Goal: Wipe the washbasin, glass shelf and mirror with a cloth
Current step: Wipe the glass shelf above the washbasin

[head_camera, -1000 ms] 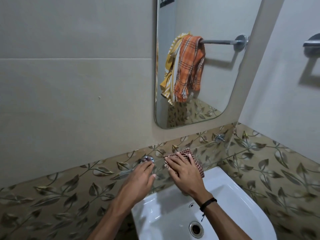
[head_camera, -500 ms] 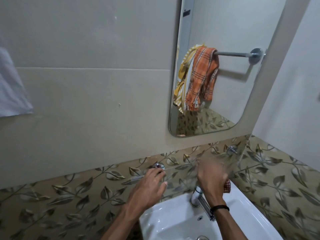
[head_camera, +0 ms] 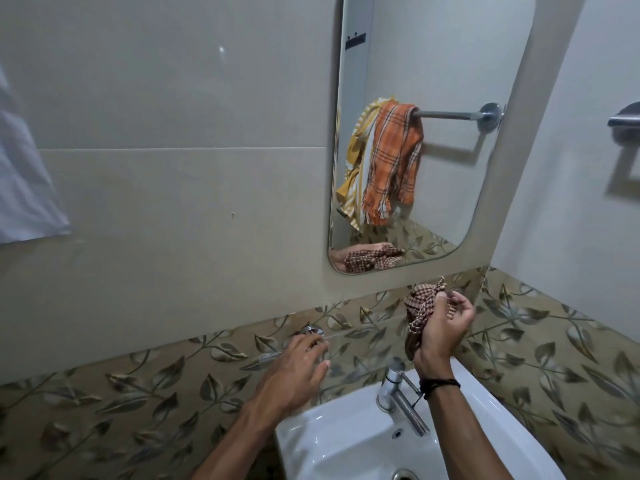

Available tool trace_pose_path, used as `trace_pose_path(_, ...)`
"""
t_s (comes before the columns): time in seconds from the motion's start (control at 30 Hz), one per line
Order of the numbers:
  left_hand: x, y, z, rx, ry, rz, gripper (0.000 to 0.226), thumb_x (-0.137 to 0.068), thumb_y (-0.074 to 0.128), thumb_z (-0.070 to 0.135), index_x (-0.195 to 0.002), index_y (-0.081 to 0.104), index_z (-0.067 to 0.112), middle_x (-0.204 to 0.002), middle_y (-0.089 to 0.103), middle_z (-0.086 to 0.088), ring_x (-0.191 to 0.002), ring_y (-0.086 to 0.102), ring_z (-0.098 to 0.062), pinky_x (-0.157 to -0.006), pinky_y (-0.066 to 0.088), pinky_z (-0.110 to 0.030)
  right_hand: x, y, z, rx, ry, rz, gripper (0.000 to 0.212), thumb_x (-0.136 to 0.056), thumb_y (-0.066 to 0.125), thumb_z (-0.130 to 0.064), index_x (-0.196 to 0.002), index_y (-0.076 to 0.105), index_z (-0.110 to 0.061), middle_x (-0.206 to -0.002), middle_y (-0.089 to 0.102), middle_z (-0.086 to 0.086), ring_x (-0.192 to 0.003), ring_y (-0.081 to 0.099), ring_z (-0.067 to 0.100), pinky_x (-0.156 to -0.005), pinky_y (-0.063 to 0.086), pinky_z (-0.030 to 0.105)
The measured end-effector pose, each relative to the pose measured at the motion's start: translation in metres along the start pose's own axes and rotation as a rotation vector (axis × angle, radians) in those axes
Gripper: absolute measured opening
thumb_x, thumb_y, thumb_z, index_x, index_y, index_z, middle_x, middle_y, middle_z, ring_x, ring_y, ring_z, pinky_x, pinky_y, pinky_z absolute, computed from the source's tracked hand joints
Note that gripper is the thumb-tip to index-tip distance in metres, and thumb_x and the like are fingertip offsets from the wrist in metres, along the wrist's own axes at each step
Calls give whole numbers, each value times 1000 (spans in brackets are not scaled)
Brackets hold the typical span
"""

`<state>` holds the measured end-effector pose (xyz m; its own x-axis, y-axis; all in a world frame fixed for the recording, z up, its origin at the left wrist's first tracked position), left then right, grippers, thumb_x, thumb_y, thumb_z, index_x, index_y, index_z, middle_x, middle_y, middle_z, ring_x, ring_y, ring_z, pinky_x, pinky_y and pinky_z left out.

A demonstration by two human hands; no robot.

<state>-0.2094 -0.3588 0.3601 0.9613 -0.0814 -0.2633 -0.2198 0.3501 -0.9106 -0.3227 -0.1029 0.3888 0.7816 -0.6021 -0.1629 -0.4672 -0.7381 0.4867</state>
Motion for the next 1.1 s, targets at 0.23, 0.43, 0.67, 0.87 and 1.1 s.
trace_pose_path(0.23,-1,0,-1,39,18,50,41,-105,43,37,-140,52,20,-150,41,6,-139,29,-10,-119,19,-23,46,27,53,1053,-424,-685,21,-96,54,-42,-113,61,-34,-122,62,-11,-120,55,15,-106,39,52)
trace_pose_path(0.43,-4,5,-6,65,-11,41,40,-103,48,38,-137,56,20,-146,45,6,-137,34,-12,-118,30,-35,67,28,58,1296,-485,-878,59,-92,41,-63,-146,44,-39,-156,38,-10,-151,21,16,-122,4,53)
trace_pose_path(0.67,-7,-7,-10,122,-18,55,47,-100,46,47,-140,54,24,-146,45,9,-134,33,-7,-115,32,-33,36,9,41,1097,-633,-798,40,-83,47,-39,-114,71,-30,-114,69,-9,-110,60,15,-103,45,47)
trace_pose_path(0.87,-21,-75,8,147,131,292,52,-95,45,50,-135,61,21,-135,54,9,-126,43,-6,-110,34,-27,-25,-9,3,556,-69,-243,20,-96,51,-12,-91,68,-5,-70,58,5,-69,52,23,-59,39,34)
trace_pose_path(1.1,-64,-198,57,-98,317,634,45,-95,61,14,-139,55,11,-136,55,-5,-125,48,-24,-113,35,-34,-37,51,-10,-547,515,-151,56,-90,49,-40,-139,57,-13,-139,60,12,-124,59,31,-109,44,45)
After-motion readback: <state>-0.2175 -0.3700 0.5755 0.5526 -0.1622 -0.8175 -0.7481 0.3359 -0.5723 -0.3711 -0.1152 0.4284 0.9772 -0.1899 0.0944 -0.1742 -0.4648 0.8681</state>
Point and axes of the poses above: each hand's wrist, its own x-axis away from the middle knuckle, its own y-axis out of the palm, z = x × y, the point moved 7 cm from there along -x, towards the middle knuckle
